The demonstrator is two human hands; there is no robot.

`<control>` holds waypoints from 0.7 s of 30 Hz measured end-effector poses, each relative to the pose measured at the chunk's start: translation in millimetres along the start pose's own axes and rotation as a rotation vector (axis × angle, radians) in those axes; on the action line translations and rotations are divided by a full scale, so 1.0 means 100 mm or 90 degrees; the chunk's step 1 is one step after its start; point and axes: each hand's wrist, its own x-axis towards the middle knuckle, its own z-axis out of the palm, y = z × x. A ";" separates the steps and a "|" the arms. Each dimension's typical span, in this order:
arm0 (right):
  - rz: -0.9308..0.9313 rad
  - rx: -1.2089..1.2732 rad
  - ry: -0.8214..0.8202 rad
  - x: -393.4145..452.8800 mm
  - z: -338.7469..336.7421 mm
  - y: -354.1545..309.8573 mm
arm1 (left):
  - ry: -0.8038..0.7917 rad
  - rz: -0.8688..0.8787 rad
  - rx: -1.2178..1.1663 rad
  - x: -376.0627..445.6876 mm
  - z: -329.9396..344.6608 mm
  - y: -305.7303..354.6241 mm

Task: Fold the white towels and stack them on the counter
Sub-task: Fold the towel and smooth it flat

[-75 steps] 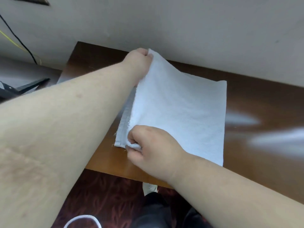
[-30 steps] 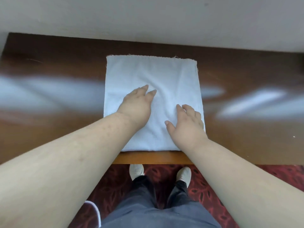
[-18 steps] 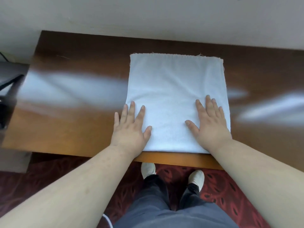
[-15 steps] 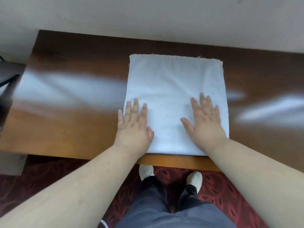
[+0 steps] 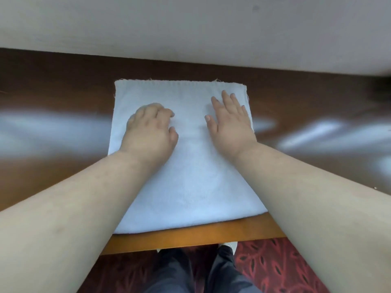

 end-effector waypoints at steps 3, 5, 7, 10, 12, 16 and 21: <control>0.037 -0.033 -0.036 0.14 0.00 0.10 | -0.084 -0.007 0.075 0.41 0.02 -0.22; 0.077 -0.044 -0.043 0.20 -0.01 0.24 | -0.106 -0.050 0.131 0.50 0.05 -0.47; 0.113 -0.030 -0.039 0.22 -0.03 0.32 | -0.091 -0.073 0.133 0.48 0.06 -0.65; 0.159 0.022 -0.031 0.24 -0.06 0.32 | -0.098 -0.092 0.110 0.47 0.06 -0.69; 0.138 0.061 0.017 0.26 -0.09 0.27 | -0.074 -0.095 0.101 0.52 0.03 -0.65; 0.054 -0.017 0.032 0.41 -0.15 0.29 | -0.014 0.002 0.134 0.63 -0.01 -0.61; 0.099 -0.041 -0.104 0.53 -0.24 0.45 | -0.107 -0.011 0.155 0.65 0.00 -0.81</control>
